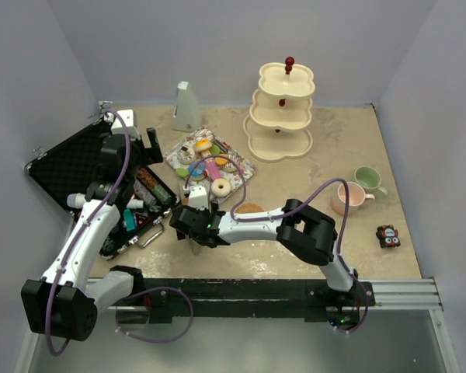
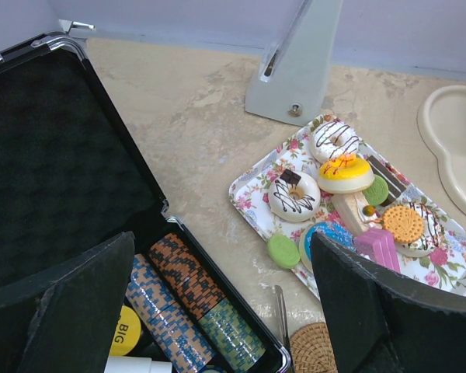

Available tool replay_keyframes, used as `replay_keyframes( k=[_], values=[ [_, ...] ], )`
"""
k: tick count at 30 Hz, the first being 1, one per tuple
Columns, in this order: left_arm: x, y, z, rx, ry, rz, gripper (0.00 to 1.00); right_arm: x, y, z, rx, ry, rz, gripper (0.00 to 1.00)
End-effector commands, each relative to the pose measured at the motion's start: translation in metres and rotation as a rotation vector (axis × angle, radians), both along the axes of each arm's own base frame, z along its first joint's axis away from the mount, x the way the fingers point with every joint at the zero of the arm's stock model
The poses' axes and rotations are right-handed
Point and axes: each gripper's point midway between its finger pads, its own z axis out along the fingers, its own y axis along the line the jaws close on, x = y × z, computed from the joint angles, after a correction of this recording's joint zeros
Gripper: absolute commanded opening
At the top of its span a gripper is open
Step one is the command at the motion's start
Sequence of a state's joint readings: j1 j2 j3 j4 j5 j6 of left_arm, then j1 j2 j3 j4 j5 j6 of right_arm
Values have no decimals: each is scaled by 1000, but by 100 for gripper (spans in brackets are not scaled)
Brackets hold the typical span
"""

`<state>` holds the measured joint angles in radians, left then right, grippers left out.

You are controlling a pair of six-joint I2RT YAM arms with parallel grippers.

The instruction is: Serve the afternoon tea

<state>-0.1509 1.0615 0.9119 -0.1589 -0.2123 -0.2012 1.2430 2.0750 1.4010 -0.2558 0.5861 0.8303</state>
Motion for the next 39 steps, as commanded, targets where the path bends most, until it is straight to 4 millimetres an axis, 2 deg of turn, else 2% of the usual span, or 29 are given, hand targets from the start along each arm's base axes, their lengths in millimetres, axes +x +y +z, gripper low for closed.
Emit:
replay_keyframes(
  k=[1,5,10,19,24,28,31,34,37,39],
  values=[
    [3,-2,6,-22,-26,-4,100,4,-8,-4,-80,-38,-24,96],
    [3,-2,2,-20,-14,-3,100,2,-18,-19,-160,-57,-34,94],
    [5,-3,-1,-23,-5,-6,100,1,-24,-15,-146,-64,-31,89],
    [8,-3,-10,-20,17,-3,100,-4,-25,6,-110,-62,12,59],
    [10,-2,-16,-16,37,2,100,0,-34,49,-81,-111,4,53],
    [11,-3,-18,-16,46,1,100,7,-32,89,17,-143,45,50],
    [11,-3,-19,-15,51,1,100,23,-35,102,118,-130,95,49],
    [11,-3,-19,-14,51,1,100,45,-46,111,180,-151,167,47],
    [12,-3,-19,-15,49,-2,100,54,-56,124,170,-184,216,46],
    [12,-5,-19,-18,50,-9,100,56,-57,139,160,-227,246,46]
  ],
)
